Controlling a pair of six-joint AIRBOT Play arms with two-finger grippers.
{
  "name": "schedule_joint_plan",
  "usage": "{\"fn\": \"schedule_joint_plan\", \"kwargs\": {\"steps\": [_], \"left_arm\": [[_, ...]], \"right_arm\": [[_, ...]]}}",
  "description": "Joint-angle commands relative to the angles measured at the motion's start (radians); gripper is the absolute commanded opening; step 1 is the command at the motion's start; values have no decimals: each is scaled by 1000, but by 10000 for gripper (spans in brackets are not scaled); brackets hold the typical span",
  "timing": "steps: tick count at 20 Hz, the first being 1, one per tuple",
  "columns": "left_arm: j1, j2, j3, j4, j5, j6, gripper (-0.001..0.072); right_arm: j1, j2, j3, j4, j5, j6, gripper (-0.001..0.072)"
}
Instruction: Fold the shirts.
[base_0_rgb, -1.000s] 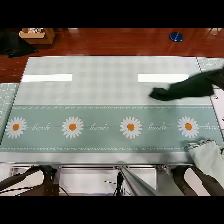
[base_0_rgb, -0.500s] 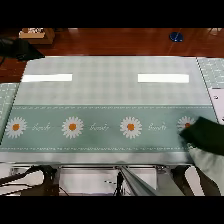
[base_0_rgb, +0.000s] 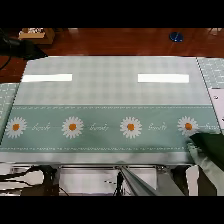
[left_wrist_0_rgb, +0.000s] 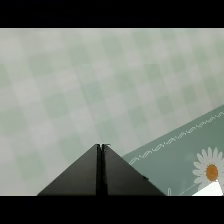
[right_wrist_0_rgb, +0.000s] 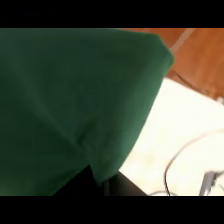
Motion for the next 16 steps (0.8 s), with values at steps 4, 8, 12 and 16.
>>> {"fn": "schedule_joint_plan", "kwargs": {"steps": [4,8,12,16], "left_arm": [[1,-28,0,0,83,88,24],[1,-31,0,0,82,100,25],[1,-31,0,0,78,99,24],[0,-31,0,-2,78,98,24]], "right_arm": [[-191,111,-159,-96,-137,1,36],[-212,110,-207,-115,-193,-5,42],[-212,110,-212,-175,-305,-30,406],[-197,65,-137,-95,-395,-20,421]]}}
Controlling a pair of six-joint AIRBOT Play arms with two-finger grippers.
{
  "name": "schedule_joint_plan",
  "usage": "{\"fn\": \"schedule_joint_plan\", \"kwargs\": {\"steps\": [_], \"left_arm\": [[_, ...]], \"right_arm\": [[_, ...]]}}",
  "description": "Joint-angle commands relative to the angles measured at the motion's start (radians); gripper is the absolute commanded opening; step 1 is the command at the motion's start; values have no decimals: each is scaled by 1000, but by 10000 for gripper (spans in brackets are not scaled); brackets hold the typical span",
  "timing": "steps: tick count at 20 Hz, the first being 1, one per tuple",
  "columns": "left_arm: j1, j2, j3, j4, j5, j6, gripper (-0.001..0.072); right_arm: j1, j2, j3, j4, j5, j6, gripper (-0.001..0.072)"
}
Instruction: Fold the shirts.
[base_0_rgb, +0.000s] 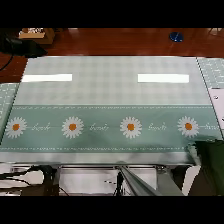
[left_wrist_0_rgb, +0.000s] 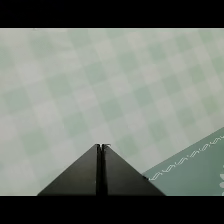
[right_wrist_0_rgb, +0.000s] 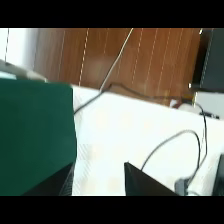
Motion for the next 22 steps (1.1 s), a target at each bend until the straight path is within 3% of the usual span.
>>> {"fn": "schedule_joint_plan", "kwargs": {"steps": [1,3,4,5,6,7,8,10,13,15,18,22], "left_arm": [[0,0,1,-11,0,2,25],[0,0,1,-64,7,2,30],[0,-1,1,-109,23,2,67],[-3,-1,1,-163,44,3,232],[-14,-1,1,-212,75,31,657],[-40,0,2,-230,98,59,704],[-74,0,2,-217,115,58,704],[-165,0,3,-47,117,-15,703],[-342,0,3,515,41,-315,703],[-443,-1,3,759,-6,-406,705],[-510,-4,3,795,9,-454,712],[-525,-16,3,792,7,-462,713]], "right_arm": [[27,-60,97,124,-119,3,420],[110,-150,241,369,-232,-18,419],[172,-203,311,495,-262,-34,419],[258,-269,379,615,-278,-45,419],[350,-329,431,715,-284,-45,419],[455,-391,468,816,-294,-45,419],[553,-441,485,904,-306,-45,431],[755,-523,489,1010,-343,-44,579],[1010,-588,489,891,-398,-45,594],[1111,-592,489,762,-428,-40,594],[1148,-592,489,729,-402,7,594],[1147,-592,489,735,-354,-11,600]]}}
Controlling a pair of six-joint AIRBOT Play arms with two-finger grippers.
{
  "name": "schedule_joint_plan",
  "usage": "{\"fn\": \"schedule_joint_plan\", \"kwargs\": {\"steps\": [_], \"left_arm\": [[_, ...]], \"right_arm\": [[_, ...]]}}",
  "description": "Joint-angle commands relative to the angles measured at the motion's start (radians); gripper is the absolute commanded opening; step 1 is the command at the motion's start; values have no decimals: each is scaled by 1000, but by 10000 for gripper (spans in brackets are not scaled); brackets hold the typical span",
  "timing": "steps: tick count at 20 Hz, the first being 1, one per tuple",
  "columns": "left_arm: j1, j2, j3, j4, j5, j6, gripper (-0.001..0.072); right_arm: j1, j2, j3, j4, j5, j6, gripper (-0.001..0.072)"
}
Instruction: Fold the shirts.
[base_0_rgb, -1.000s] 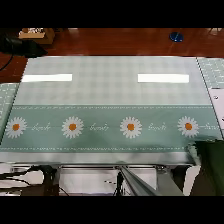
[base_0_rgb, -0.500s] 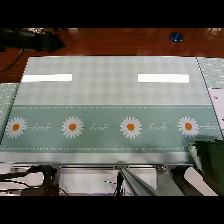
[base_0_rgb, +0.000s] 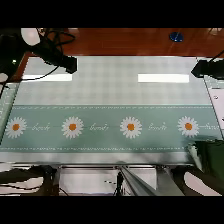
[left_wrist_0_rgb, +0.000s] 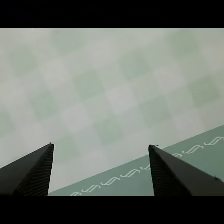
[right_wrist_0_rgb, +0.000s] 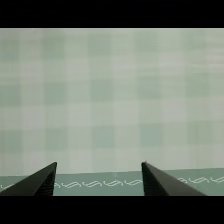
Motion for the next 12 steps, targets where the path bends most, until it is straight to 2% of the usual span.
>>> {"fn": "schedule_joint_plan", "kwargs": {"steps": [1,12], "left_arm": [[-29,-9,1,66,-12,-40,711],[-28,-21,1,66,-46,-40,711]], "right_arm": [[24,-4,1,-11,35,2,599],[24,-4,1,-13,35,2,594]]}}
